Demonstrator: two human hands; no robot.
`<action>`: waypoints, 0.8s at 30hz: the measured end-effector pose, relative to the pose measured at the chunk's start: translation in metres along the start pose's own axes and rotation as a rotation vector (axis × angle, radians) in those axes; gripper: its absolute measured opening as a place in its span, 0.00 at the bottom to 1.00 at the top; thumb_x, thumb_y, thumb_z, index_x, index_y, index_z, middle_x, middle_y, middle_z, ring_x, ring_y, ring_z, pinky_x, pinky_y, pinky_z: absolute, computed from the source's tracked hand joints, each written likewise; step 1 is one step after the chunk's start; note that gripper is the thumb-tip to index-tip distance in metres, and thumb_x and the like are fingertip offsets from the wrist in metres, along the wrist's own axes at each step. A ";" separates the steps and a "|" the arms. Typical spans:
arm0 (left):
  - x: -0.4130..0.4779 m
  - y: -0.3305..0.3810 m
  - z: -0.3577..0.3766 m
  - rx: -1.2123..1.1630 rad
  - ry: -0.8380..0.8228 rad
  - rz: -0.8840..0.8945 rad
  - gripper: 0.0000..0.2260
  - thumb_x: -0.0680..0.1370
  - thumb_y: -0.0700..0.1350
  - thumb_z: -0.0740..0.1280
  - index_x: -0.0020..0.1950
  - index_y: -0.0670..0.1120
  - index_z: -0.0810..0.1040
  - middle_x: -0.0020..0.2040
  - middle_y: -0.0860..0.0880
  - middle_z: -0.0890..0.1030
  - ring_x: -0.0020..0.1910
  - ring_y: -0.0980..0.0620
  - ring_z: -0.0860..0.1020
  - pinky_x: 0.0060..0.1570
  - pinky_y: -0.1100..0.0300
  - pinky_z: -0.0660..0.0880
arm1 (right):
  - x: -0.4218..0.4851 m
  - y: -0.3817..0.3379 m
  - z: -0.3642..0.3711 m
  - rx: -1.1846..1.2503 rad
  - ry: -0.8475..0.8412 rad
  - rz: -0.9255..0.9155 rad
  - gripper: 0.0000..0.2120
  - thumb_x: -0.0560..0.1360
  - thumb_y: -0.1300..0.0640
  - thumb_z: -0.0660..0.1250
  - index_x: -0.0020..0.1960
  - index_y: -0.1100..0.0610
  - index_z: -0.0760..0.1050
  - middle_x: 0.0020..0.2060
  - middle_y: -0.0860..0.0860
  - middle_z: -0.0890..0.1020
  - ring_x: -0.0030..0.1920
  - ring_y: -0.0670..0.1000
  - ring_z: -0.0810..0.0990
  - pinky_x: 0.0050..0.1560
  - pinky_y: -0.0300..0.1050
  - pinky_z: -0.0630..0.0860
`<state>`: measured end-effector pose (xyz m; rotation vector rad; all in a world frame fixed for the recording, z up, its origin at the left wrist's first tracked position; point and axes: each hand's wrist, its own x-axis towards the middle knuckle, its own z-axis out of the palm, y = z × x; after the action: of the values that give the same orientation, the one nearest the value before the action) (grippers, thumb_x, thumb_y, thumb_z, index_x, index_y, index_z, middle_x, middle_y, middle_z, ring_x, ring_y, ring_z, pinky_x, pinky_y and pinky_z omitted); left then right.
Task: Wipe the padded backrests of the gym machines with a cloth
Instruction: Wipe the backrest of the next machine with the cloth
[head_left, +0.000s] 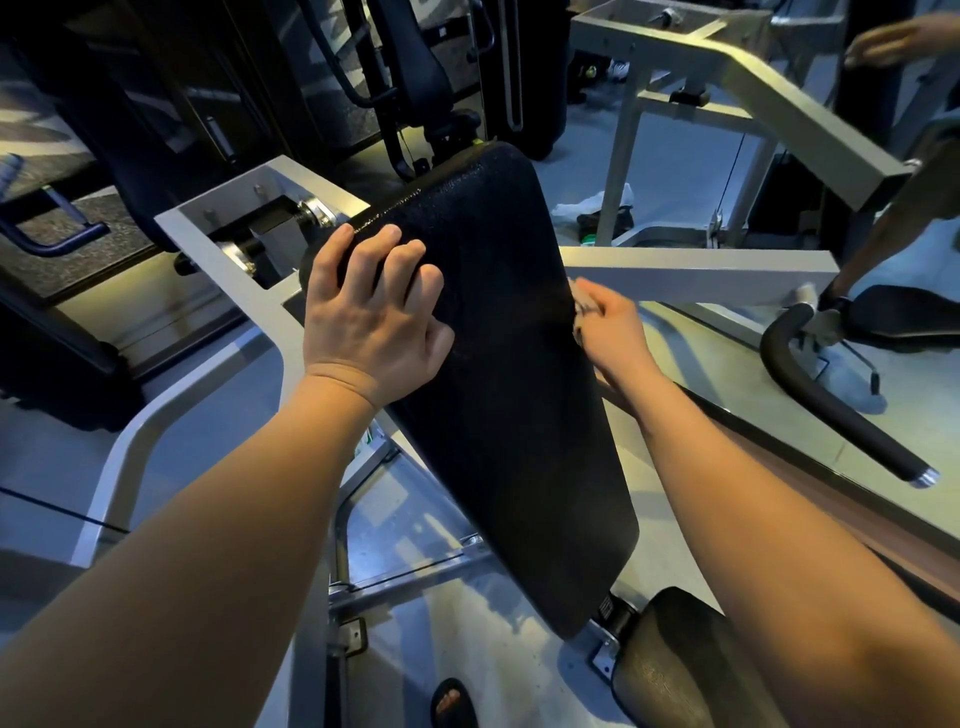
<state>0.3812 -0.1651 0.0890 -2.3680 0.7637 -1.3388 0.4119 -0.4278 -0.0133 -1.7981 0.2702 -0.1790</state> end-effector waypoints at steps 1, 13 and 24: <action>0.000 0.000 0.000 0.001 0.000 0.000 0.14 0.76 0.51 0.57 0.52 0.44 0.76 0.59 0.45 0.79 0.66 0.41 0.74 0.72 0.41 0.63 | 0.000 -0.016 0.000 0.023 0.038 -0.062 0.19 0.80 0.64 0.60 0.69 0.56 0.77 0.62 0.51 0.81 0.60 0.51 0.79 0.61 0.37 0.78; 0.001 0.000 -0.001 0.004 0.010 0.001 0.14 0.76 0.50 0.57 0.52 0.44 0.77 0.58 0.45 0.79 0.65 0.41 0.74 0.72 0.41 0.64 | -0.024 0.019 0.021 -0.318 0.154 -0.277 0.03 0.81 0.57 0.62 0.51 0.55 0.68 0.49 0.52 0.70 0.51 0.53 0.70 0.49 0.46 0.67; 0.000 0.000 0.000 -0.007 0.038 -0.005 0.14 0.76 0.50 0.57 0.52 0.44 0.77 0.57 0.45 0.79 0.65 0.41 0.74 0.71 0.41 0.64 | -0.063 0.040 0.038 -0.141 0.213 0.104 0.08 0.86 0.51 0.52 0.54 0.55 0.61 0.44 0.53 0.77 0.42 0.51 0.76 0.39 0.43 0.67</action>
<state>0.3815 -0.1655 0.0890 -2.3571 0.7746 -1.3893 0.3576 -0.3838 -0.0595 -1.9008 0.5375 -0.2841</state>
